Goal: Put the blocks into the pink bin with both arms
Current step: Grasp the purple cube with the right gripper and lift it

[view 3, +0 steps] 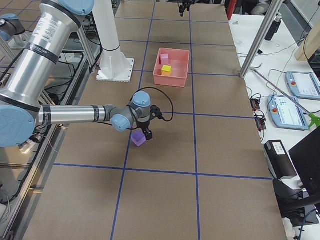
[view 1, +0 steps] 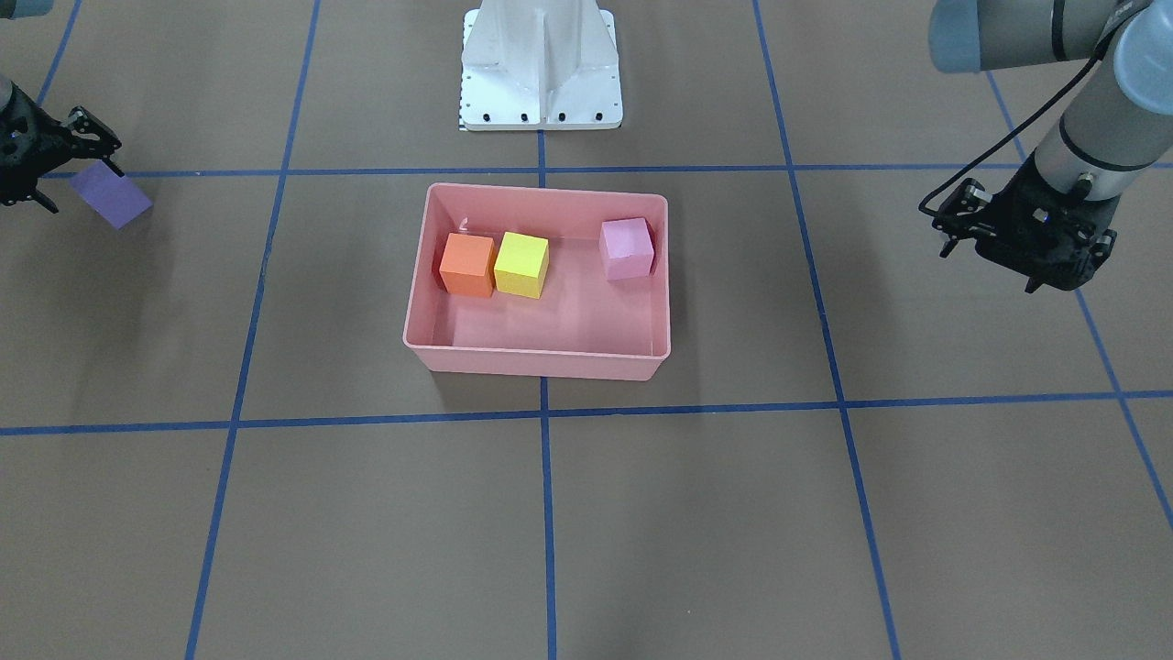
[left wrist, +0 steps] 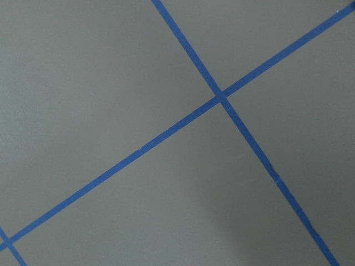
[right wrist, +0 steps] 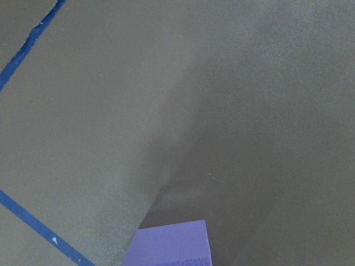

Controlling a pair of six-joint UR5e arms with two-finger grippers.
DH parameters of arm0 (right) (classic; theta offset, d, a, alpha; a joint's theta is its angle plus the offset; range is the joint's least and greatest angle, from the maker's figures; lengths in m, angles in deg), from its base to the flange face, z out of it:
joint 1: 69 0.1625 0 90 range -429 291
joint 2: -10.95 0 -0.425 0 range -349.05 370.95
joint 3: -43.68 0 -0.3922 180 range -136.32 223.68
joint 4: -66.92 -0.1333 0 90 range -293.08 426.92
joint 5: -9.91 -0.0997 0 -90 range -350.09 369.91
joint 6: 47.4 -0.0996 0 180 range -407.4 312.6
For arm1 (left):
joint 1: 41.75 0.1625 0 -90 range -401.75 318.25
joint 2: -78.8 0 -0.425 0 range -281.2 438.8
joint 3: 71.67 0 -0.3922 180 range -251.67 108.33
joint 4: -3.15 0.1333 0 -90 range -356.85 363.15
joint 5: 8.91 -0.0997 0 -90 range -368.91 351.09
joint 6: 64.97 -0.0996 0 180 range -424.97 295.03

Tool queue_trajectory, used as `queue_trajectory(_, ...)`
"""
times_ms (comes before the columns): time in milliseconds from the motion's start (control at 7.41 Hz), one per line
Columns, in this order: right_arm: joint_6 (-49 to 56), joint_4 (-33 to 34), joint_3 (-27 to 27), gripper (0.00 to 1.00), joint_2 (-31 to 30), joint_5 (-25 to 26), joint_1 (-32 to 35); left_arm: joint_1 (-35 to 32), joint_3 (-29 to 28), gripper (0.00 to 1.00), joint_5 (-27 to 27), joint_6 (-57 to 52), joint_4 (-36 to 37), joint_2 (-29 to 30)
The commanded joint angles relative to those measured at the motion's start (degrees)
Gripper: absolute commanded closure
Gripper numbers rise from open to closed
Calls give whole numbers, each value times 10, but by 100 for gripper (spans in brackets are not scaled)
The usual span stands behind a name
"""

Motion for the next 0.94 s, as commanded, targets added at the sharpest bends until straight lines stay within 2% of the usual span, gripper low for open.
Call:
queue_trajectory(0, -34, -14, -13, 1, 0, 41, -52, -1, 0, 0, 4, 2, -2, -1)
queue_trajectory(405, -34, -38, -51, 3, 0, 51, -70, -1, -1, 0, 5, 5, -2, -1)
queue_trajectory(675, -34, -38, -50, 100, 4, 45, -72, 0, -3, 0, 15, 6, -3, -1)
queue_trajectory(810, -37, -38, -39, 100, 15, 32, -70, 0, -4, 0, 16, 7, -2, -1)
